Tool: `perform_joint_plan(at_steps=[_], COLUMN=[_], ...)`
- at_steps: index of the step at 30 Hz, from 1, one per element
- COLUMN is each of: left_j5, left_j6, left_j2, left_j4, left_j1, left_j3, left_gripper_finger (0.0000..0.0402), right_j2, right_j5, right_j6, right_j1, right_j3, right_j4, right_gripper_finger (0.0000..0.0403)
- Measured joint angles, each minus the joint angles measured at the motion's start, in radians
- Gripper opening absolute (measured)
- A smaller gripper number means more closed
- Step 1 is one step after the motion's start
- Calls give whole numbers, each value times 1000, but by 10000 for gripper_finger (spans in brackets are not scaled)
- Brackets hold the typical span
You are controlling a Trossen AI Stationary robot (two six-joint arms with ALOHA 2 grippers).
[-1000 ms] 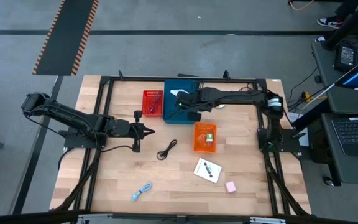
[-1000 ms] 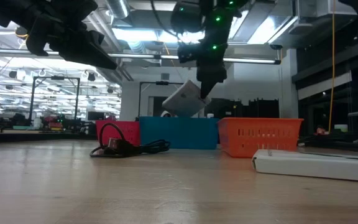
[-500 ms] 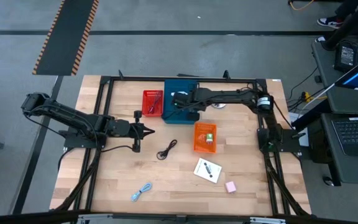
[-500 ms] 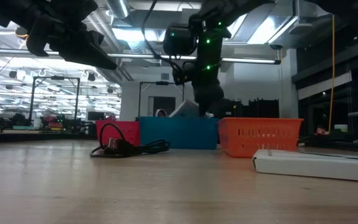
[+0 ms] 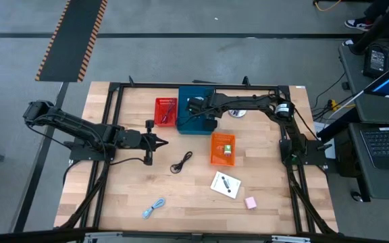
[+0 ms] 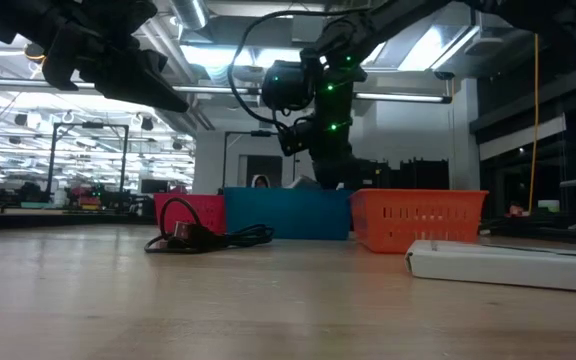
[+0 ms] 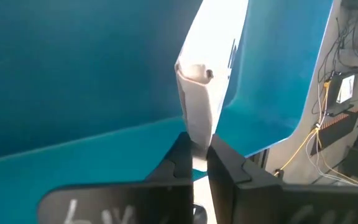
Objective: Pick and place items into bin
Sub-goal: Put the left card reader box into the blue bin
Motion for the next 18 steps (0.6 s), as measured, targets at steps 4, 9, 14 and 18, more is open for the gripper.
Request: perform_joint_plan(at_steps=[4,9,14,18], left_j5=[0,0,0,0], left_j6=[0,0,-1,-1], left_j2=[0,0,0,0], left_j4=[0,0,0,0], left_j1=[0,0,0,0], left_j3=[0,0,0,0], left_gripper_finger=[2,2,2,2], right_j2=[0,0,0,0], right_j5=[-3,-5,-5,-5], right_j6=[0,-1,-1,-6], right_j1=[0,0,0,0], right_j3=[0,0,-1,-1], right_j4=[7,14,27,56], right_gripper_finger=[37,63,81,89])
